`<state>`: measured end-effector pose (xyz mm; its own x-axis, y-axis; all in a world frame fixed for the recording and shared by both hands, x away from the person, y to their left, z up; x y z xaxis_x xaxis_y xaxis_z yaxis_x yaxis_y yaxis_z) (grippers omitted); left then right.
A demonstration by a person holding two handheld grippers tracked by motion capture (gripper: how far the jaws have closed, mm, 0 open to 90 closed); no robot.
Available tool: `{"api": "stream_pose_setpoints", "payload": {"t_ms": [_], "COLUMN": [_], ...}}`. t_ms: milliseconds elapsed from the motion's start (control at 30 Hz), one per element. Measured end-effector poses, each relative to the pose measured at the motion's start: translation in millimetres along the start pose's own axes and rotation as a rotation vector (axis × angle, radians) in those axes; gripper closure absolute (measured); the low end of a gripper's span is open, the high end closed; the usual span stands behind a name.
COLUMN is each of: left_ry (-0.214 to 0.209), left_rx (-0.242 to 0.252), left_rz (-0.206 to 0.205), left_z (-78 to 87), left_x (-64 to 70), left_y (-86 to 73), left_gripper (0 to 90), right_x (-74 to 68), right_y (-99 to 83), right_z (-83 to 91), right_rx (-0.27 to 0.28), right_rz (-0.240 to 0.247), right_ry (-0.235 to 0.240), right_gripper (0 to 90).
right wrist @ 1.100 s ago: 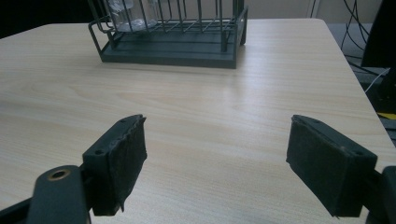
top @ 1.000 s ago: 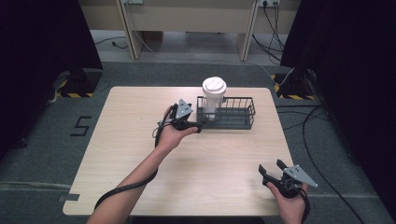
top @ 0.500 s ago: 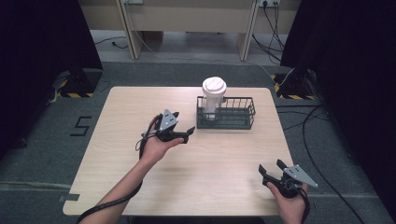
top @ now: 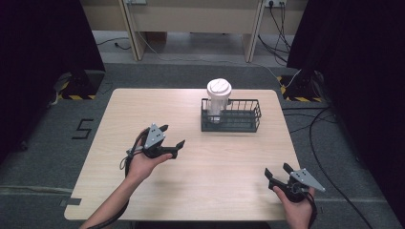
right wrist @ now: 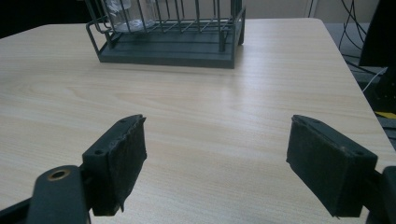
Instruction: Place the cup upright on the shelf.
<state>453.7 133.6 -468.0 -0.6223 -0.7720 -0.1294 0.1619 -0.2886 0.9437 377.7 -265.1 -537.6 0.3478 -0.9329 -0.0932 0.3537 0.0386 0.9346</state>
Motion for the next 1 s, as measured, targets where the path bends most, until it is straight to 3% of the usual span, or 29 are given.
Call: {"api": "stream_pose_setpoints", "payload": {"t_ms": [467, 667, 1000], "left_ry": [0.032, 0.053, 0.120], "left_rx": [0.000, -0.016, -0.038], "left_rz": [0.052, 0.063, 0.107], "left_z": [46.5, 66.9, 97.3], "left_x": [-5.8, -6.5, -18.4], "left_y": [-34.9, -58.3, -87.9], "left_gripper": [14.6, 14.6, 14.6], "right_x": [-1.1, -0.8, -1.6], "right_y": [-0.2, -0.1, -0.3], "right_z": [0.0, 0.4, 0.7], "right_rx": [-0.002, 0.001, 0.000], "right_rz": [-0.004, -0.004, -0.009], "right_ry": [-0.003, -0.005, -0.008], "right_gripper": [20.4, 20.3, 19.8]}}
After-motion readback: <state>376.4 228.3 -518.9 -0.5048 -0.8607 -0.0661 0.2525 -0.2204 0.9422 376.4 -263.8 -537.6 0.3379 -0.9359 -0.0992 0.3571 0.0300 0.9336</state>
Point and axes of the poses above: each handheld gripper's, and its own axes: z roughly backward along the jaws, y roughly out of its top, x roughly to its right, the point moved 7 cm from there along -z, roughly forward along the jaws, and after that the axes turned 2 degrees about y, right-handed, at the moved point
